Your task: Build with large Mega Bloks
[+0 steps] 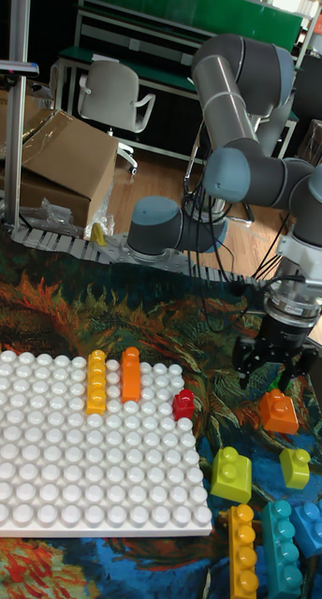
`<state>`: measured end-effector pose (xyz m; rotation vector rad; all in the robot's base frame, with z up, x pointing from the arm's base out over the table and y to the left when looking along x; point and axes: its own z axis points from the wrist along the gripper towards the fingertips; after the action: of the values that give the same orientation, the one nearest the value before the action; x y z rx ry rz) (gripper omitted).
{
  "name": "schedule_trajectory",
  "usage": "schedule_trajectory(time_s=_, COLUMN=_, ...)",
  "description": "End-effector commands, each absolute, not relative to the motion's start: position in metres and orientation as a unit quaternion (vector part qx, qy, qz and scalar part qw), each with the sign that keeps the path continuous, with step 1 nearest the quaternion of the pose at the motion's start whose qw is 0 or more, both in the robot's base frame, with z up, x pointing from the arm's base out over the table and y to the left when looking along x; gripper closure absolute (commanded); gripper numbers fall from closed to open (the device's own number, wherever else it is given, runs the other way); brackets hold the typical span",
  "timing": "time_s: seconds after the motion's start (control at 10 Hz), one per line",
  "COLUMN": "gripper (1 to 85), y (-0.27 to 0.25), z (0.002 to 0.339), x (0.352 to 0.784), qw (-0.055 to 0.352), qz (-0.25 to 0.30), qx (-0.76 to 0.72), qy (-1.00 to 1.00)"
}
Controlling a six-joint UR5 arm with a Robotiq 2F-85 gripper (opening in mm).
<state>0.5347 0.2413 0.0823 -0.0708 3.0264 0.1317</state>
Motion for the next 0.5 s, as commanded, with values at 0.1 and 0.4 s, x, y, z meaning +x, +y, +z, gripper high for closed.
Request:
schedule_trajectory(time_s=0.1, gripper=21.0, y=0.276, z=0.080, x=0.521, qw=0.047, qz=0.039, qx=0.013, qy=0.998)
schedule_trajectory(time_s=0.4, gripper=22.7, y=0.275, z=0.076, x=0.513, qw=0.030, qz=0.034, qx=0.005, qy=0.999)
